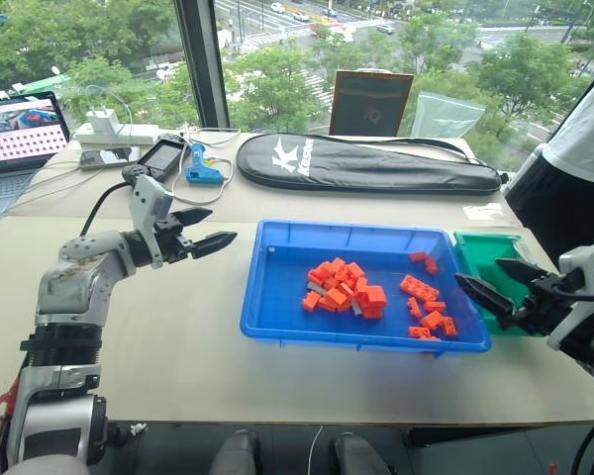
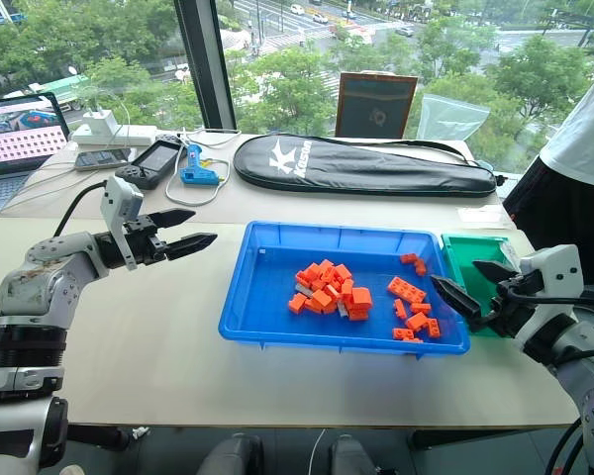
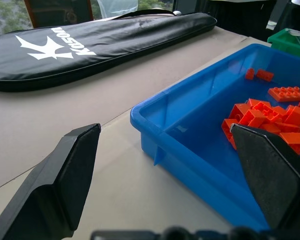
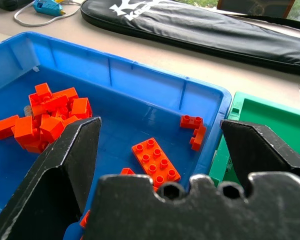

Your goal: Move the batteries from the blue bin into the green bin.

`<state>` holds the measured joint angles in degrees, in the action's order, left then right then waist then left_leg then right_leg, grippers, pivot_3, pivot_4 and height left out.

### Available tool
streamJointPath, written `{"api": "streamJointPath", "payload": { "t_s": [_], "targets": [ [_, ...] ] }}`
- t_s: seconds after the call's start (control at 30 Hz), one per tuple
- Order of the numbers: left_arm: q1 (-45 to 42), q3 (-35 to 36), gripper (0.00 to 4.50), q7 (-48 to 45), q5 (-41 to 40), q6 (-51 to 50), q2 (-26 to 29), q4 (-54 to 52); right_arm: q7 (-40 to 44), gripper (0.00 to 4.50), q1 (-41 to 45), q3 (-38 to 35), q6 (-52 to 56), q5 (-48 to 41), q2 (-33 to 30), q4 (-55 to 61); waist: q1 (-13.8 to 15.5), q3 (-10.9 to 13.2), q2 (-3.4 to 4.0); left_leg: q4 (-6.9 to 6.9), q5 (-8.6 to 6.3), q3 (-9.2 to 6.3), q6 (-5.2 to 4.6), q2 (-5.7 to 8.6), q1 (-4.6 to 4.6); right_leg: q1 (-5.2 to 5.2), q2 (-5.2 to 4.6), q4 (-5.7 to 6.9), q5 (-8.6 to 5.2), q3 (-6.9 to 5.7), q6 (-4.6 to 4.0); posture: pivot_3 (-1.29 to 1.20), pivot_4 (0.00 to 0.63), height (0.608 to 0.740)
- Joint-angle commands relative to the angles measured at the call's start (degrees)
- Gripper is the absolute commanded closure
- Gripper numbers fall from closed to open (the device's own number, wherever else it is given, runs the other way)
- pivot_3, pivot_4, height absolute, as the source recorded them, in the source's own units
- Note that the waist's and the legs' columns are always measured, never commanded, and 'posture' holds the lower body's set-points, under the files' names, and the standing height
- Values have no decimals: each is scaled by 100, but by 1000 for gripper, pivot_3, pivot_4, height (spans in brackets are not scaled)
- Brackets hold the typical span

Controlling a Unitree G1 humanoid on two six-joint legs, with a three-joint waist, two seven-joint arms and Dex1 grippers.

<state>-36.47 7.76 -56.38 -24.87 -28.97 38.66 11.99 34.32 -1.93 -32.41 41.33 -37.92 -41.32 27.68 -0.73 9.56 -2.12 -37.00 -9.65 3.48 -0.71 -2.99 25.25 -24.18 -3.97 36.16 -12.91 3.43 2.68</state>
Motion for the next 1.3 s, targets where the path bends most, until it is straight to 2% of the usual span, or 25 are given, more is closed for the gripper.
{"api": "streamJointPath", "payload": {
  "t_s": [0.03, 0.1, 0.17, 0.27, 0.4, 0.57, 0.73, 0.97, 1.23, 1.3],
  "targets": [
    [-441, -52, 0, -457, -299, -282, 205, -218, 28, 53, 104, -100, 11, -77, -298, 266, 0, 0, 0, 0, 0, 0, 0, 0, 0, 0, 0, 0, 0, 0, 0, 0, 150, 740],
    [-774, -256, 0, -1335, -917, -1166, 548, -597, 148, 53, 295, 81, 269, -149, -675, 452, -3, 5, -4, -3, 0, 0, 0, 0, 8, -8, 0, 5, 0, 0, 0, 0, 150, 740],
    [-844, -633, 0, -1944, -1070, -1511, 839, -999, 319, 53, 651, 515, 556, -287, -1100, 597, -29, 6, -2, -6, 4, -1, -4, 1, 21, -16, 2, 4, 2, 0, 1, 0, 150, 740],
    [-958, -1085, 0, -2306, -966, -1609, 1078, -1305, 467, 53, 1369, 1383, 973, -333, -1613, 640, -56, -4, 13, 0, 2, 4, -5, 1, 1, -2, 1, -3, 0, 9, 0, 0, 150, 740],
    [-961, -1342, 0, -2317, -714, -1451, 1092, -1452, 401, 53, 2193, 2351, 1435, -215, -1718, 497, -35, -3, 11, 11, 3, -3, -6, -1, -2, -9, 9, 3, -8, 9, -13, 0, 150, 740],
    [-831, -1484, 0, -2290, -555, -1350, 1156, -1710, 341, 53, 3077, 3445, 1510, 228, -1219, -169, -21, -2, 10, 6, 2, -2, -7, 1, 11, -14, 6, -4, -7, 10, -11, 0, 150, 740],
    [-706, -1415, 0, -2232, -552, -1333, 1174, -1869, 454, 53, 3462, 4118, 1298, 772, -759, -893, 5, -2, 10, 4, 2, -2, -8, 2, 21, -21, 7, -3, -8, 9, -9, 0, 150, 740],
    [-362, -1243, 0, -2152, -604, -1247, 1315, -2097, 671, 53, 3673, 4461, 780, 1304, -112, -1984, -2, -2, 10, -1, 3, -4, -8, 1, 25, -21, 12, 1, -7, 9, -7, 0, 150, 740],
    [-55, -1131, 0, -2232, -753, -1331, 1545, -2323, 1050, 53, 3688, 4586, 243, 1772, 208, -2676, -6, -2, 10, -1, 3, -4, -8, 0, 24, -22, 13, 4, -7, 9, -7, 0, 150, 740],
    [-9, -1122, 0, -2219, -759, -1298, 1552, -2323, 1048, 565, 3729, 4544, 223, 1827, 297, -2752, -5, -2, 10, -1, 3, -5, -8, -1, 25, -22, 14, 6, -7, 9, -7, 0, 150, 740]
  ]
}}
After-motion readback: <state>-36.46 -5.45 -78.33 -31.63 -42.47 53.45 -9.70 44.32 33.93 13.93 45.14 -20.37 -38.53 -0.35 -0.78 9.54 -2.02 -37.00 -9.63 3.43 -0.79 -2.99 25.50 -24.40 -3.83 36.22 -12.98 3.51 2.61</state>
